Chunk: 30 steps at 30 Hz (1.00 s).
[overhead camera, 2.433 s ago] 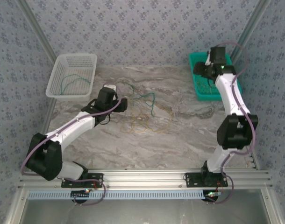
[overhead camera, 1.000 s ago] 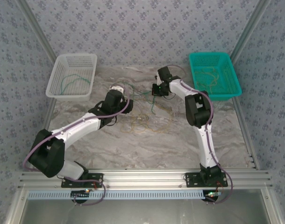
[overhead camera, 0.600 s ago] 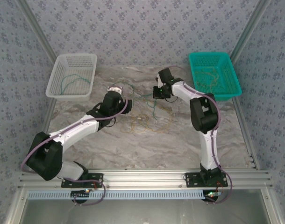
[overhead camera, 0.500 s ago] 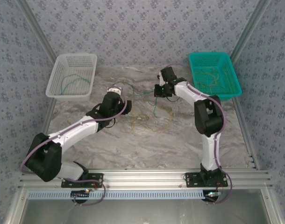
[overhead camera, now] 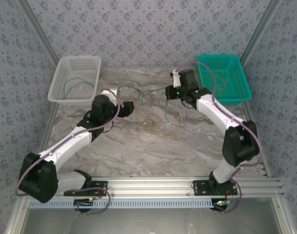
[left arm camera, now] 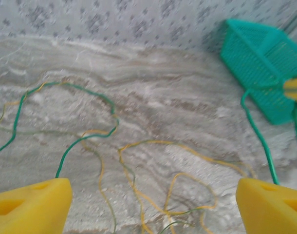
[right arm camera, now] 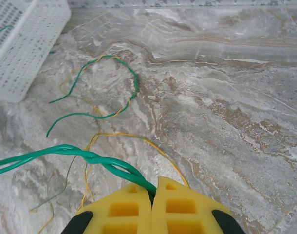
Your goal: Untangle the cables
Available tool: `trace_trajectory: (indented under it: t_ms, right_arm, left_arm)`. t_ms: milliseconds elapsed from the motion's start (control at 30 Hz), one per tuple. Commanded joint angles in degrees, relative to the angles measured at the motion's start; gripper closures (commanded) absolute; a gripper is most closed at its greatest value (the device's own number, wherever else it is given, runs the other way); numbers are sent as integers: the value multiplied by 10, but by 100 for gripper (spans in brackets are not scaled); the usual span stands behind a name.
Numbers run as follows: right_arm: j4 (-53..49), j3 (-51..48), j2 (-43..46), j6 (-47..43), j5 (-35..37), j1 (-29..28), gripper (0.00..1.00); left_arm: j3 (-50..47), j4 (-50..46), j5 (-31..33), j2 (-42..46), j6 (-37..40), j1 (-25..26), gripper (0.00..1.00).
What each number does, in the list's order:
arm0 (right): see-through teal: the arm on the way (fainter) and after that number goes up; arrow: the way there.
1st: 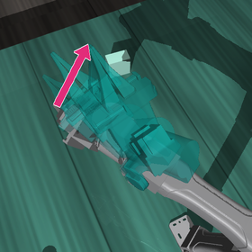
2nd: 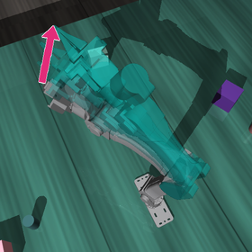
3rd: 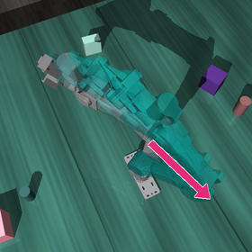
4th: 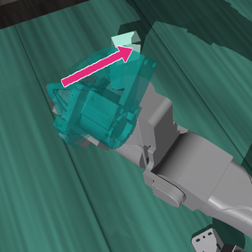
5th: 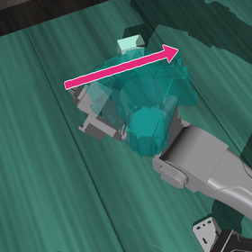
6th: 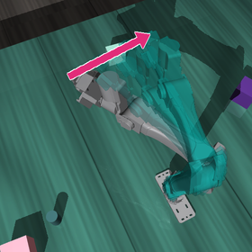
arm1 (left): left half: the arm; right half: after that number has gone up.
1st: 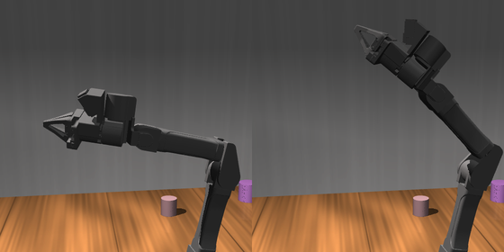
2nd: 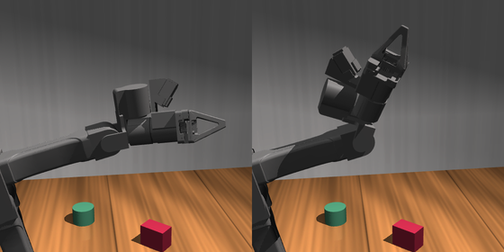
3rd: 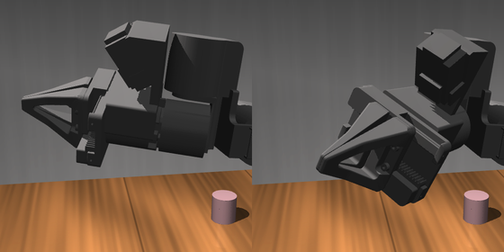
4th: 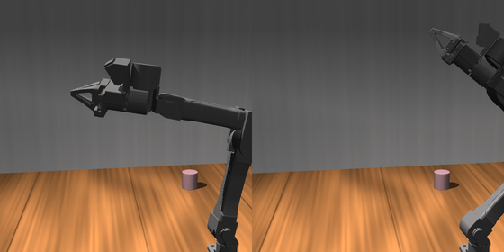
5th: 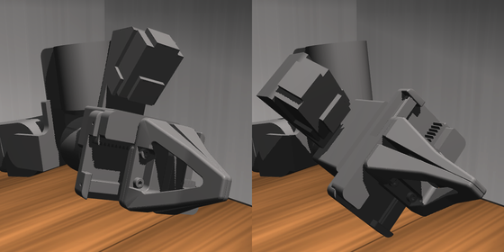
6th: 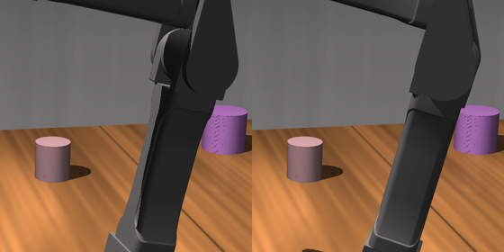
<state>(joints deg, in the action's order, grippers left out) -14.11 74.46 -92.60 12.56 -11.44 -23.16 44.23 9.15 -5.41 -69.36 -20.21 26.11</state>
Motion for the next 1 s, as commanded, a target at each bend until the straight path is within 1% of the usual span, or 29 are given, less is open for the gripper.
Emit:
trace_trajectory:
  t_ms: [0,33,100,167,233,267,467,600,633,667,733,767,867,900,933,967]
  right_arm:
    - [69,-66,51,-45,-8,-14,100]
    - [82,-89,62,-46,-6,-18,100]
    - [105,-118,82,-47,-3,-24,100]
    - [119,-135,96,-43,4,-29,100]
    - [129,-145,107,-35,-1,-31,100]
    - [136,-151,112,-30,-4,-32,100]
    - [140,-155,131,-13,-13,-51,100]
    - [140,-151,134,-10,-24,-64,100]
    - [140,-152,134,-10,-26,-66,100]
    - [141,-152,136,-8,-30,-68,100]
    - [145,-154,140,0,-35,-69,100]
    - [147,-155,143,3,-39,-69,100]
    - [145,-154,150,6,-47,-69,100]
    - [145,-155,153,6,-47,-69,100]
    - [143,-155,156,7,-48,-68,100]
    - [141,-154,157,7,-51,-68,100]
  left_arm:
    - [-3,57,-124,34,14,-15,11]
    - [-5,62,-142,38,20,-16,10]
    - [-7,74,-192,43,25,-18,5]
    - [-18,104,-228,45,19,-19,1]
    - [-34,141,-249,42,5,-19,1]
    - [-35,145,-257,37,6,-17,1]
    - [-31,128,-267,10,63,21,1]
    - [-32,145,-245,-7,78,36,1]
    - [-34,152,-242,-11,77,36,3]
    - [-36,161,-235,-16,77,36,7]
    - [-38,168,-221,-22,81,38,19]
    - [-39,169,-214,-26,81,38,24]
    - [-40,170,-212,-32,92,37,64]
    - [-41,168,-211,-32,93,37,72]
    - [-42,167,-211,-32,94,37,73]
    - [-44,168,-211,-31,95,37,83]
